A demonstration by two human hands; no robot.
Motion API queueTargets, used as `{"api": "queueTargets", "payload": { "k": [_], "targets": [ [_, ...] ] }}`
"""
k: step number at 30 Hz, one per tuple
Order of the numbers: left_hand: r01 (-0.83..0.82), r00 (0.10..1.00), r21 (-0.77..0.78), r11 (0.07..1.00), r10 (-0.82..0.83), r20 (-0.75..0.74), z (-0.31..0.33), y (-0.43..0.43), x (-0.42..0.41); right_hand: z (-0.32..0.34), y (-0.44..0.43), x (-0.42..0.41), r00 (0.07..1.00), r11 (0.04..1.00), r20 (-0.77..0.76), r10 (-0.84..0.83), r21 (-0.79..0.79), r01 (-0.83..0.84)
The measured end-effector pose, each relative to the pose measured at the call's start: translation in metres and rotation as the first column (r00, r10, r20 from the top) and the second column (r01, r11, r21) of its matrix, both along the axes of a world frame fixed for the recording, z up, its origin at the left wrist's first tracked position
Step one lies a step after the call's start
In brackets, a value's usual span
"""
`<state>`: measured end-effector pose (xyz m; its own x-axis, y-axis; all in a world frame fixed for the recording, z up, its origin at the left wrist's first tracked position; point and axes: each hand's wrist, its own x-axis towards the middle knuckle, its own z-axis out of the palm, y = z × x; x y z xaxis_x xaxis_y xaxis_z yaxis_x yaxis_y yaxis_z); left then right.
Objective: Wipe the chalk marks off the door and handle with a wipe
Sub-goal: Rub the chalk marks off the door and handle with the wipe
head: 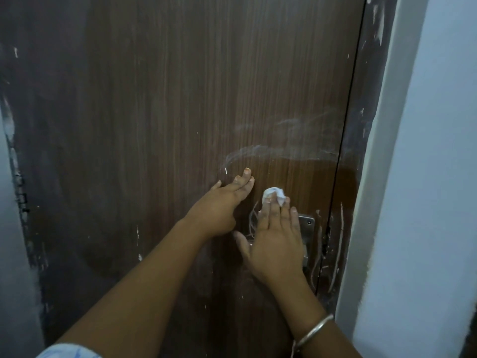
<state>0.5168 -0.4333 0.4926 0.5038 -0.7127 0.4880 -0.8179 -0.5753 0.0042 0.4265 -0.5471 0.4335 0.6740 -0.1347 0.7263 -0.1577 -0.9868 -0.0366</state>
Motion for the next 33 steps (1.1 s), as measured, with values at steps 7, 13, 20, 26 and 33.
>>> {"api": "queueTargets", "payload": {
  "k": [7, 13, 20, 26, 33],
  "targets": [
    [0.035, 0.997, -0.109, 0.993, -0.043, -0.068, -0.002, -0.001, 0.006, 0.000, 0.020, 0.013, 0.989, 0.990, -0.063, 0.134, -0.025, -0.136],
    [0.023, 0.998, -0.159, 0.987, -0.031, -0.046, -0.005, -0.005, -0.001, -0.001, 0.024, 0.012, 0.985, 0.989, -0.094, 0.145, 0.008, -0.145],
    [0.000, 0.997, -0.172, 0.985, -0.013, -0.071, -0.005, -0.007, -0.008, -0.004, 0.017, 0.004, 0.990, 0.996, -0.113, 0.087, -0.004, -0.088],
    [-0.019, 0.998, -0.153, 0.988, 0.009, -0.060, -0.006, -0.009, -0.010, -0.006, 0.012, 0.003, 0.980, 0.987, -0.166, 0.109, -0.101, -0.127],
    [-0.109, 0.993, -0.052, 0.993, 0.106, -0.055, -0.002, -0.012, -0.017, -0.005, -0.001, -0.012, 0.997, 0.997, -0.024, -0.068, 0.047, 0.069]
  ]
}}
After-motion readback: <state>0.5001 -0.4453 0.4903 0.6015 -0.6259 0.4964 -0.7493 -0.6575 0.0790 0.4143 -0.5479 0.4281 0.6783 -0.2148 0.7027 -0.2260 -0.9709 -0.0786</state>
